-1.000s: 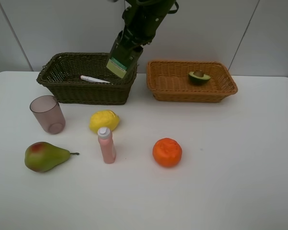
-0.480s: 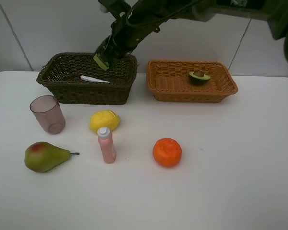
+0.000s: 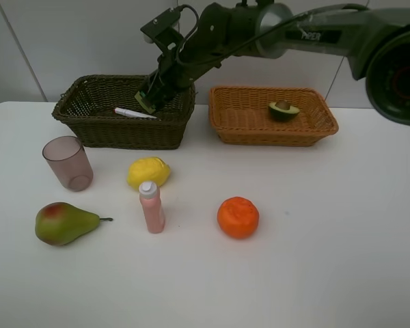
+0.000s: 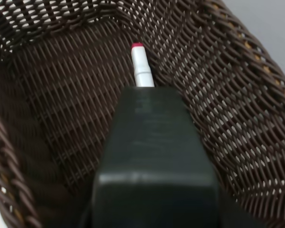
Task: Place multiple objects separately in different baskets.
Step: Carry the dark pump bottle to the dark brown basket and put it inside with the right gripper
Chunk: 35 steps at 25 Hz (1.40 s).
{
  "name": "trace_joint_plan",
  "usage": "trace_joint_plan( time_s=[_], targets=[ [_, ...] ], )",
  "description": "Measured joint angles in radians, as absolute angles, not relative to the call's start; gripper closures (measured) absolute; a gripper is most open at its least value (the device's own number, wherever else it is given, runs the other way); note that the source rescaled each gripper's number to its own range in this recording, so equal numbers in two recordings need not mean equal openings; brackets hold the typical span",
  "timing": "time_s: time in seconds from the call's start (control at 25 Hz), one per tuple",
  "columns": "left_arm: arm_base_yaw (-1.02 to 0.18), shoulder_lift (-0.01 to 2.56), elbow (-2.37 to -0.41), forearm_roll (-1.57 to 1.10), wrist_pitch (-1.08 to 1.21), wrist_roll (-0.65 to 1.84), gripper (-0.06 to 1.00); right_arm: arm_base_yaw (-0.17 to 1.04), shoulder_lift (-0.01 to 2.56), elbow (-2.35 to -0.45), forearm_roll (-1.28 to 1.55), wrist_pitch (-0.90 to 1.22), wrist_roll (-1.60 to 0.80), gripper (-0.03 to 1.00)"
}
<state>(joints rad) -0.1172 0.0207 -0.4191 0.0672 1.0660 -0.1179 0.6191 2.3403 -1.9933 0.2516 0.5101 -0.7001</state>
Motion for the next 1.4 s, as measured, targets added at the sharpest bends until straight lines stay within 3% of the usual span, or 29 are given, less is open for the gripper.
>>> trace_joint_plan(
  time_s=[0.36, 0.44, 0.52, 0.64, 0.8, 1.4],
  targets=[
    [-0.117, 0.021, -0.419, 0.067, 1.066, -0.118, -0.05, 0.619, 2.340, -1.993, 0.252, 0.511, -0.700, 0.67],
    [-0.117, 0.021, -0.419, 0.067, 1.066, -0.118, -0.05, 0.619, 2.340, -1.993, 0.254, 0.509, -0.700, 0.49],
    [-0.117, 0.021, -0.419, 0.067, 1.066, -0.118, -0.05, 0.619, 2.339, -1.993, 0.254, 0.502, -0.700, 0.19],
    [-0.117, 0.021, -0.419, 0.067, 1.066, -0.118, -0.05, 0.619, 2.339, -1.993, 0.254, 0.501, -0.700, 0.02],
    [-0.117, 0.021, -0.419, 0.067, 1.066, -0.118, -0.05, 0.619, 2.339, -1.993, 0.255, 0.499, -0.700, -0.02],
    [-0.117, 0.021, -0.419, 0.067, 1.066, -0.118, -0.05, 0.619, 2.338, -1.993, 0.279, 0.532, -0.700, -0.02]
  ],
)
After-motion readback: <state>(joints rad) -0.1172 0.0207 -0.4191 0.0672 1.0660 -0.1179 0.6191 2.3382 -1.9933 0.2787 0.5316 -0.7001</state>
